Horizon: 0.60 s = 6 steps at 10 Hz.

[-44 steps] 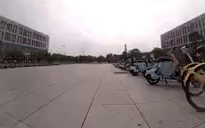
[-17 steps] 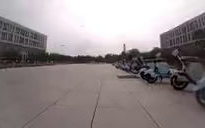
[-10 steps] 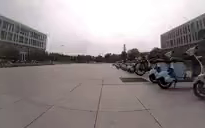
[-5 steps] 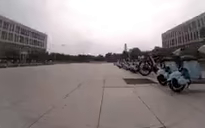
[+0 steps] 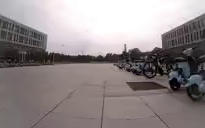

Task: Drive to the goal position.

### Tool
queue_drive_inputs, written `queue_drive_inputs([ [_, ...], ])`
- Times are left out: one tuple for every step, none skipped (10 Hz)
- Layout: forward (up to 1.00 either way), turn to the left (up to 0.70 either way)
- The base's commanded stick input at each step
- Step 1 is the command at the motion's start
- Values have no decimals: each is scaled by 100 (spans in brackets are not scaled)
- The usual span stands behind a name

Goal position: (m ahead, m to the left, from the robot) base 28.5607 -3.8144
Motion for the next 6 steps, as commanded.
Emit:
queue_drive_inputs([
  [100,0],
  [100,0],
  [100,0],
  [100,0],
  [100,0],
  [100,0],
])
